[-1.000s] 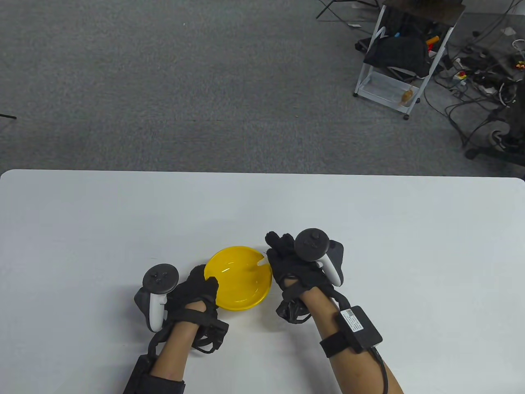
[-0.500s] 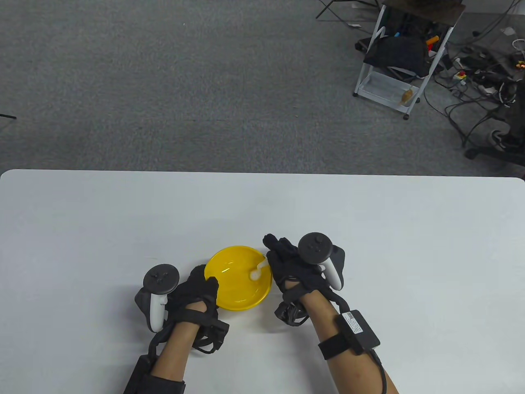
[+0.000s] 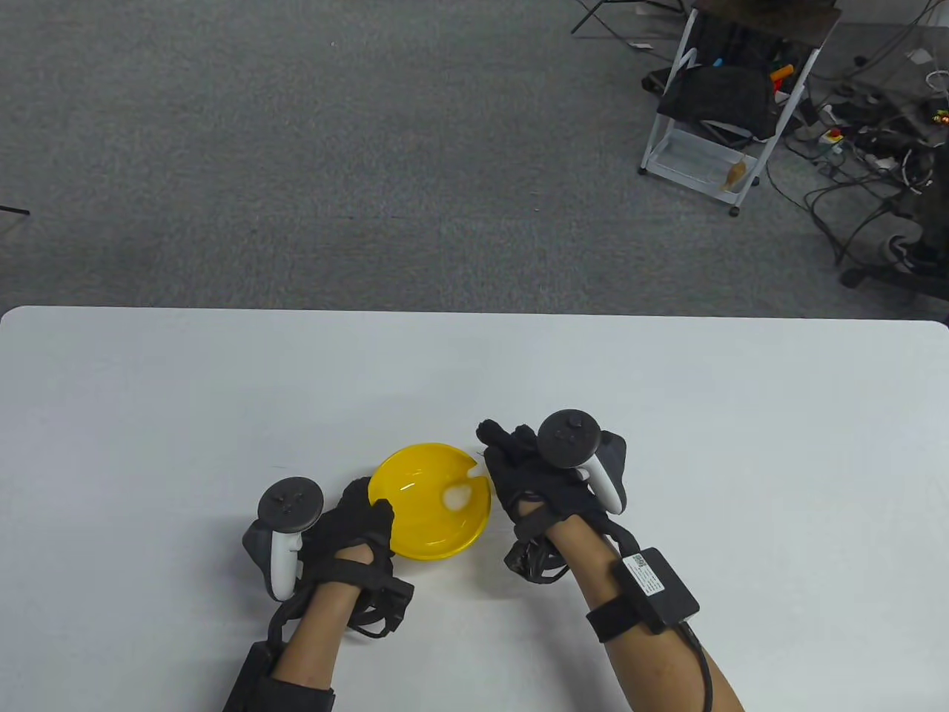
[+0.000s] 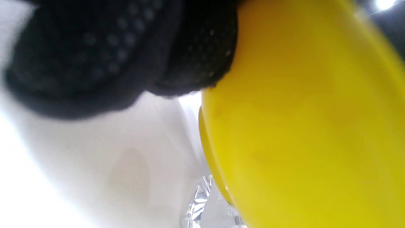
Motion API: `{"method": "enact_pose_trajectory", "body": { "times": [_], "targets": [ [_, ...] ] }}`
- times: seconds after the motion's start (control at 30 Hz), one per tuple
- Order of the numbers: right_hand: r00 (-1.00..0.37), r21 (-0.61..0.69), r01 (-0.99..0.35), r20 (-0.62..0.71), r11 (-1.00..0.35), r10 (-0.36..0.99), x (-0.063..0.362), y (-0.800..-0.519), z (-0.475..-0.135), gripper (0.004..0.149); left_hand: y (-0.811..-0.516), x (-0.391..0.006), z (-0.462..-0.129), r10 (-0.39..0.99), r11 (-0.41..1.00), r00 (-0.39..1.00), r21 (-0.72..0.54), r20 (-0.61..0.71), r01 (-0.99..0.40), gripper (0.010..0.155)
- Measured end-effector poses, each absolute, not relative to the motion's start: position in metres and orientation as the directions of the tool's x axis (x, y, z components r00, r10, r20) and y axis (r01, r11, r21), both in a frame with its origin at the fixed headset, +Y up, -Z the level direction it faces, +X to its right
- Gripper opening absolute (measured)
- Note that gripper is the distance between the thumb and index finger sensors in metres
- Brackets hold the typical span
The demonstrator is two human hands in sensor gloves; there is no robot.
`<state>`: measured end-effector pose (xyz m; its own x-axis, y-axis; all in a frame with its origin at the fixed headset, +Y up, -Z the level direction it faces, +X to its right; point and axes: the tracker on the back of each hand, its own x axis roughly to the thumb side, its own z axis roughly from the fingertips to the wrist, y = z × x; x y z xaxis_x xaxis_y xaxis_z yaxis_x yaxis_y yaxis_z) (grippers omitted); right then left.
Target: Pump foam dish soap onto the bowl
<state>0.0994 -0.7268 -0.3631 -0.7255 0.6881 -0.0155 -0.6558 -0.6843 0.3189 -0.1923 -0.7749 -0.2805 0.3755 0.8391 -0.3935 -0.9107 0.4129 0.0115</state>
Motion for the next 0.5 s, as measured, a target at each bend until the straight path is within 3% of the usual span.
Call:
{"method": "enact_pose_trajectory", "body": {
  "times": [0.2,0.5],
  "targets": [
    [-0.724,0.283,-0.659,0.013,-0.697,0.690,0.098,-0.732,-0.360,0.061,-0.775,-0.192,-0.281,0.845,0.400,0.364,0.011,-0.392,-0.917,0.058],
    [-0.637,0.332,-0.732,-0.022,-0.595,0.771,0.101,-0.746,-0.362,0.061,-0.773,-0.192,-0.279,0.847,0.403,0.366,0.016,-0.386,-0.915,0.058]
  ]
}}
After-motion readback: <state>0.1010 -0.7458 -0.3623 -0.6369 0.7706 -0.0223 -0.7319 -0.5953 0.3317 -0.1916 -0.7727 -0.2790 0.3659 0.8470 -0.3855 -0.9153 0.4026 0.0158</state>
